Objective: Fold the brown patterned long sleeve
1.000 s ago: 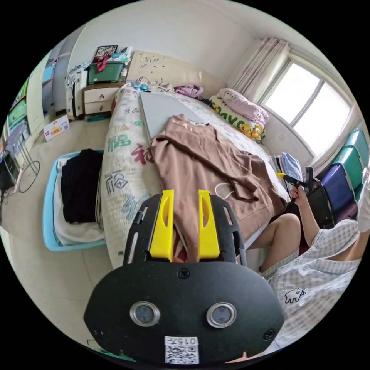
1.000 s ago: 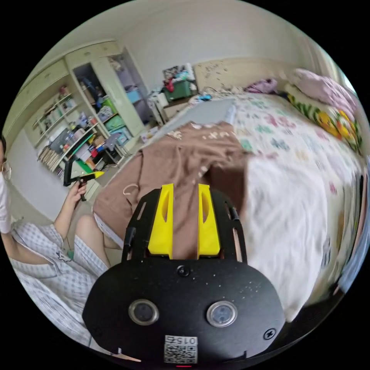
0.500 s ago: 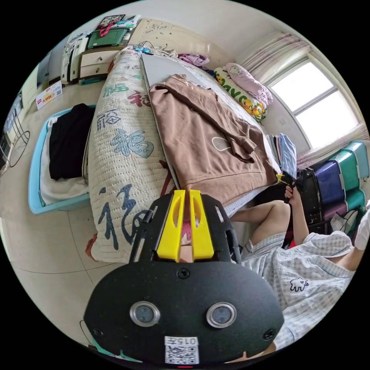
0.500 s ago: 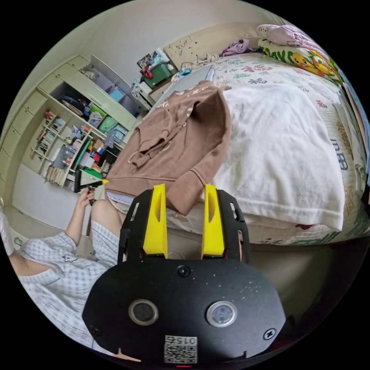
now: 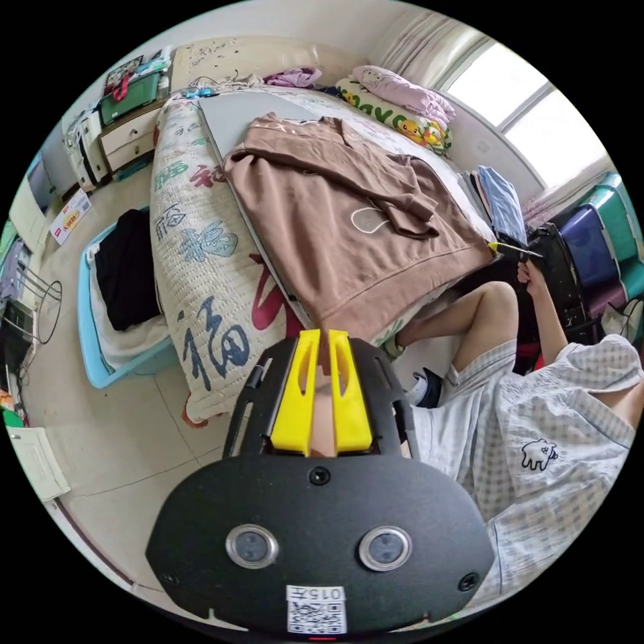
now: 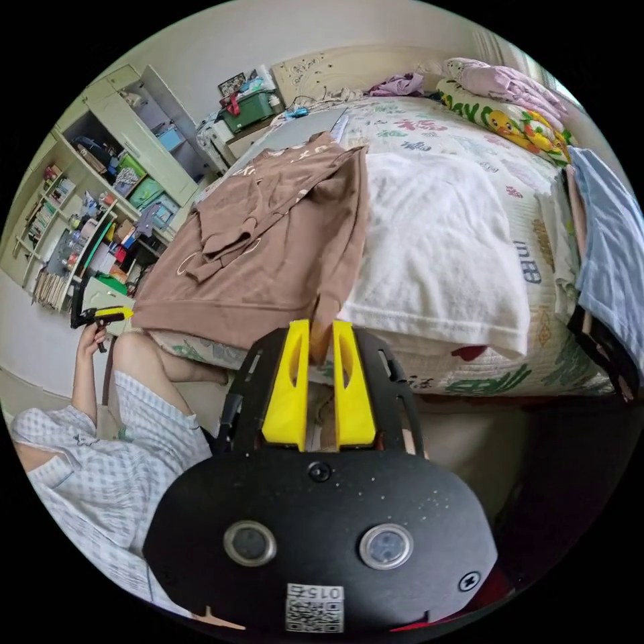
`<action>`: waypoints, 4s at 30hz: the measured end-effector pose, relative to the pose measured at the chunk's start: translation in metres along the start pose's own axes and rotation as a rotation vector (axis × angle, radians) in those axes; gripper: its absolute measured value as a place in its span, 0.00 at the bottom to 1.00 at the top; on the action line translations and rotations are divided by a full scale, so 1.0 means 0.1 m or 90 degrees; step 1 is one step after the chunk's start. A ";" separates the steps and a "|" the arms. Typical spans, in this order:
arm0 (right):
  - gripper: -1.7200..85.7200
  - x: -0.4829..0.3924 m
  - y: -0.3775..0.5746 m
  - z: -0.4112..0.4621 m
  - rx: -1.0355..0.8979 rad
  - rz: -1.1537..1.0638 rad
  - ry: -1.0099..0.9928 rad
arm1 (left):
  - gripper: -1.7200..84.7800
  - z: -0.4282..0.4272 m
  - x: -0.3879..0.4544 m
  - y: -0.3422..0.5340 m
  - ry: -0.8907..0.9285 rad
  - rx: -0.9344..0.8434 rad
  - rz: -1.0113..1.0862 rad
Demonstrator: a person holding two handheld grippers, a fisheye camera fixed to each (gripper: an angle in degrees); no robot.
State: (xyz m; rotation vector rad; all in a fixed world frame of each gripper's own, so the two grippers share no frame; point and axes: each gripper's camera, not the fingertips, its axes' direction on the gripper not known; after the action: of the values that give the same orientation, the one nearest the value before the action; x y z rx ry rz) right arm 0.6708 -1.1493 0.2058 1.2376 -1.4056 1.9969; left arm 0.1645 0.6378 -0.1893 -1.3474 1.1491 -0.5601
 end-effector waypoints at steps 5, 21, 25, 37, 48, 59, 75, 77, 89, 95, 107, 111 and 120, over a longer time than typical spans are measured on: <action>0.12 -0.43 -0.83 -0.36 0.116 -0.040 0.050 | 0.10 -0.28 -0.29 -0.21 -0.004 0.105 -0.059; 0.21 -3.46 -3.12 2.11 -0.246 -0.459 0.019 | 0.09 0.24 -0.79 -0.26 0.112 0.091 -0.060; 0.18 -2.85 -2.93 1.74 -0.157 -0.349 -0.024 | 0.09 -0.04 -0.71 -0.12 0.092 0.162 -0.052; 0.16 -0.84 -1.77 1.14 -0.086 -0.008 -0.075 | 0.14 0.12 1.47 -0.54 0.194 0.346 0.281; 0.03 -1.75 -1.97 0.65 0.043 -0.167 -0.226 | 0.21 0.72 2.18 -0.46 0.136 0.320 0.258; 0.12 -2.35 -1.73 0.90 -0.002 -0.343 -0.198 | 0.03 0.51 1.14 -0.22 0.176 0.414 0.028; 0.03 -2.52 -1.49 1.42 -0.164 -0.460 0.012 | 0.02 0.53 0.57 -0.35 0.165 0.374 0.025; 0.02 -2.21 -1.76 0.97 -0.091 -0.418 0.042 | 0.02 0.34 0.47 -0.35 0.121 0.358 0.064; 0.12 0.65 -2.30 -1.01 0.262 0.199 0.244 | 0.02 -1.76 -1.95 0.46 -0.305 0.542 -0.454; 0.10 0.00 -2.63 0.16 0.139 0.002 0.138 | 0.01 -0.68 -1.39 -1.03 -0.264 0.395 -0.248; 0.02 -1.20 -3.95 2.18 -0.003 -0.114 0.165 | 0.01 1.77 -0.63 -4.32 -0.154 0.173 -0.083; 0.01 -1.23 -4.23 2.50 -0.001 -0.104 0.185 | 0.01 2.23 -0.62 -4.91 -0.186 0.133 -0.074; 0.01 -1.27 -4.67 3.08 -0.024 -0.134 0.343 | 0.01 2.63 -1.00 -5.42 -0.232 0.122 -0.115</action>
State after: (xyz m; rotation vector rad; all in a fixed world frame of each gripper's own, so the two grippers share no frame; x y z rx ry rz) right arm 1.2128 -1.2120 0.3839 0.7133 -0.9979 1.9468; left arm 0.5098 0.7316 0.3050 -1.3269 0.6659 -0.5141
